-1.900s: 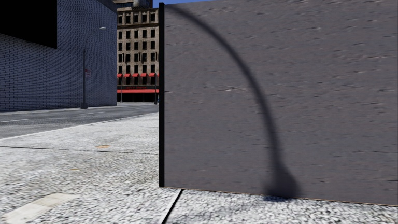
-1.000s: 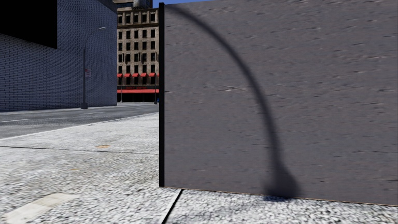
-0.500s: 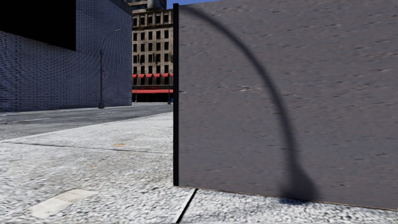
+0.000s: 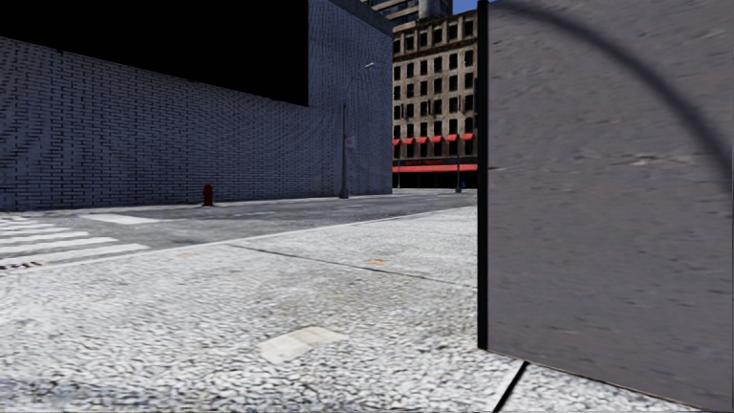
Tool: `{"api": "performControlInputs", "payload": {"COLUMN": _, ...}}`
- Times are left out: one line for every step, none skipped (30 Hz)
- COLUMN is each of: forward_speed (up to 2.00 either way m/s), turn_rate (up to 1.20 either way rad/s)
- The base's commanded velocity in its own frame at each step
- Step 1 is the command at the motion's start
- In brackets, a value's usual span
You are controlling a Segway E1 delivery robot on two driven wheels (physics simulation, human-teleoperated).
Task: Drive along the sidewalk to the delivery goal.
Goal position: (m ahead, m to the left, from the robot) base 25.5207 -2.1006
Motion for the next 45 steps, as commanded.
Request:
{"api": "performControlInputs", "payload": {"forward_speed": 0.0, "turn_rate": 0.08}}
{"api": "performControlInputs", "payload": {"forward_speed": 0.0, "turn_rate": 0.22}}
{"api": "performControlInputs", "payload": {"forward_speed": 0.0, "turn_rate": 0.22}}
{"api": "performControlInputs", "payload": {"forward_speed": 0.0, "turn_rate": 0.27}}
{"api": "performControlInputs", "payload": {"forward_speed": 0.0, "turn_rate": 0.28}}
{"api": "performControlInputs", "payload": {"forward_speed": 0.0, "turn_rate": 0.09}}
{"api": "performControlInputs", "payload": {"forward_speed": 0.0, "turn_rate": 0.0}}
{"api": "performControlInputs", "payload": {"forward_speed": 0.0, "turn_rate": 0.0}}
{"api": "performControlInputs", "payload": {"forward_speed": 0.0, "turn_rate": 0.0}}
{"api": "performControlInputs", "payload": {"forward_speed": 0.0, "turn_rate": 0.0}}
{"api": "performControlInputs", "payload": {"forward_speed": 0.0, "turn_rate": 0.02}}
{"api": "performControlInputs", "payload": {"forward_speed": 0.0, "turn_rate": 0.25}}
{"api": "performControlInputs", "payload": {"forward_speed": 0.0, "turn_rate": 0.25}}
{"api": "performControlInputs", "payload": {"forward_speed": 0.0, "turn_rate": 0.97}}
{"api": "performControlInputs", "payload": {"forward_speed": 0.0, "turn_rate": 0.97}}
{"api": "performControlInputs", "payload": {"forward_speed": 0.0, "turn_rate": 1.2}}
{"api": "performControlInputs", "payload": {"forward_speed": 0.0, "turn_rate": 1.2}}
{"api": "performControlInputs", "payload": {"forward_speed": 0.0, "turn_rate": 1.2}}
{"api": "performControlInputs", "payload": {"forward_speed": 0.0, "turn_rate": 1.2}}
{"api": "performControlInputs", "payload": {"forward_speed": 0.0, "turn_rate": 1.2}}
{"api": "performControlInputs", "payload": {"forward_speed": 0.0, "turn_rate": 0.81}}
{"api": "performControlInputs", "payload": {"forward_speed": 0.0, "turn_rate": 0.81}}
{"api": "performControlInputs", "payload": {"forward_speed": 0.0, "turn_rate": 0.34}}
{"api": "performControlInputs", "payload": {"forward_speed": 0.01, "turn_rate": 0.15}}
{"api": "performControlInputs", "payload": {"forward_speed": 0.01, "turn_rate": 0.1}}
{"api": "performControlInputs", "payload": {"forward_speed": 0.01, "turn_rate": 0.26}}
{"api": "performControlInputs", "payload": {"forward_speed": 0.01, "turn_rate": 0.76}}
{"api": "performControlInputs", "payload": {"forward_speed": 0.01, "turn_rate": 1.15}}
{"api": "performControlInputs", "payload": {"forward_speed": 0.01, "turn_rate": 1.15}}
{"api": "performControlInputs", "payload": {"forward_speed": 0.01, "turn_rate": 1.16}}
{"api": "performControlInputs", "payload": {"forward_speed": 0.01, "turn_rate": 0.63}}
{"api": "performControlInputs", "payload": {"forward_speed": 0.01, "turn_rate": 0.0}}
{"api": "performControlInputs", "payload": {"forward_speed": 0.01, "turn_rate": 0.0}}
{"api": "performControlInputs", "payload": {"forward_speed": 0.01, "turn_rate": 0.0}}
{"api": "performControlInputs", "payload": {"forward_speed": 0.01, "turn_rate": 0.0}}
{"api": "performControlInputs", "payload": {"forward_speed": 0.01, "turn_rate": 0.0}}
{"api": "performControlInputs", "payload": {"forward_speed": 0.01, "turn_rate": 0.0}}
{"api": "performControlInputs", "payload": {"forward_speed": 0.01, "turn_rate": 0.0}}
{"api": "performControlInputs", "payload": {"forward_speed": 0.01, "turn_rate": 0.0}}
{"api": "performControlInputs", "payload": {"forward_speed": 0.01, "turn_rate": 0.0}}
{"api": "performControlInputs", "payload": {"forward_speed": 0.01, "turn_rate": 0.0}}
{"api": "performControlInputs", "payload": {"forward_speed": 0.01, "turn_rate": 0.0}}
{"api": "performControlInputs", "payload": {"forward_speed": 0.01, "turn_rate": 0.0}}
{"api": "performControlInputs", "payload": {"forward_speed": 0.01, "turn_rate": 0.0}}
{"api": "performControlInputs", "payload": {"forward_speed": 0.01, "turn_rate": 0.0}}
